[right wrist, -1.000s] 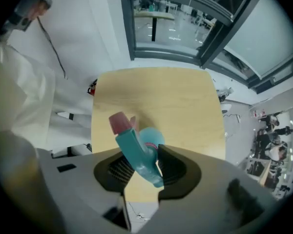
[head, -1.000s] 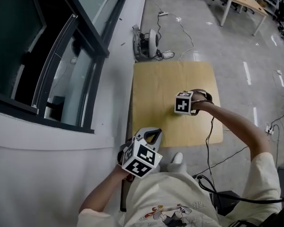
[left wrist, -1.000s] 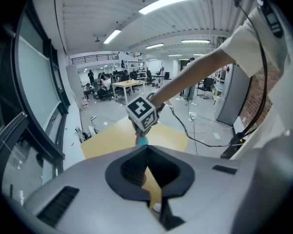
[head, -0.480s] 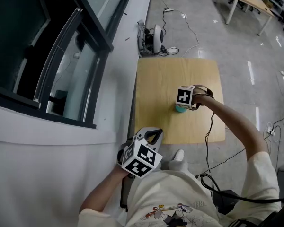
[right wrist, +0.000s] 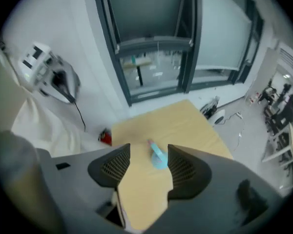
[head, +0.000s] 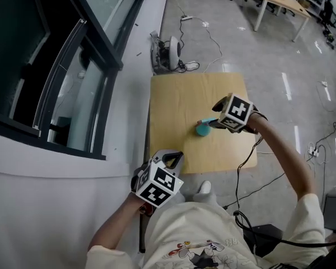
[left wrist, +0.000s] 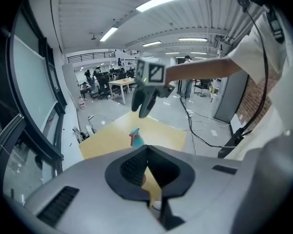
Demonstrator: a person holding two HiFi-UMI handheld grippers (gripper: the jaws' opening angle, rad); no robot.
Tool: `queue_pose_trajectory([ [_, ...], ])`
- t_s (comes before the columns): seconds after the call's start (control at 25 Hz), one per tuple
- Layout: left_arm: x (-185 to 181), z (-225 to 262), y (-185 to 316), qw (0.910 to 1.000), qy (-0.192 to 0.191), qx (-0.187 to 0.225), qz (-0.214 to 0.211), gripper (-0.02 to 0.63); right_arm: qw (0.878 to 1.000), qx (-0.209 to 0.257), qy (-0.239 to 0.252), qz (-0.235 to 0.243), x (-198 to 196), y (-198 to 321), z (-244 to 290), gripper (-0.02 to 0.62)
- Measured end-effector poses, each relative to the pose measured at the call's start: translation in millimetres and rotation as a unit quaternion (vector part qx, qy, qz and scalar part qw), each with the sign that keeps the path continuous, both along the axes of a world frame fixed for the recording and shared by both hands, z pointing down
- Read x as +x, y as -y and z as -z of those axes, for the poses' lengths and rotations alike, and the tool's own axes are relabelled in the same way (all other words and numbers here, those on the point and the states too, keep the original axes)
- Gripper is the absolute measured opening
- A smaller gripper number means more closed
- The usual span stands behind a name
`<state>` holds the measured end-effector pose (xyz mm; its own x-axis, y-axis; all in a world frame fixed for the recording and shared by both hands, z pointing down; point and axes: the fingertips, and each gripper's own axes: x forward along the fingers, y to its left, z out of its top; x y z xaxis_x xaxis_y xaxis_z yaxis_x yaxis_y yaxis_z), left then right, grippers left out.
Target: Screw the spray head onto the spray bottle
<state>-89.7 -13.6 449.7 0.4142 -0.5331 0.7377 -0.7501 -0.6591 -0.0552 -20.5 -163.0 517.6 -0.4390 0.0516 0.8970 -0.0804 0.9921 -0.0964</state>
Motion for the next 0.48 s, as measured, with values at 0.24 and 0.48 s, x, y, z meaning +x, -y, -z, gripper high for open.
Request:
queue_pose_trajectory([
  [0.24, -4.0, 9.3, 16.0, 0.9984, -0.046, 0.013, 0.029, 0.008, 0.932, -0.006, 0.311, -0.184, 56.1, -33.9, 128.1, 0.083],
  [0.48, 9.9, 32.0, 27.5, 0.9909, -0.114, 0.028, 0.066, 0.008, 0.859, 0.014, 0.389, -0.334, 76.6, -62.5, 116.6, 0.008],
])
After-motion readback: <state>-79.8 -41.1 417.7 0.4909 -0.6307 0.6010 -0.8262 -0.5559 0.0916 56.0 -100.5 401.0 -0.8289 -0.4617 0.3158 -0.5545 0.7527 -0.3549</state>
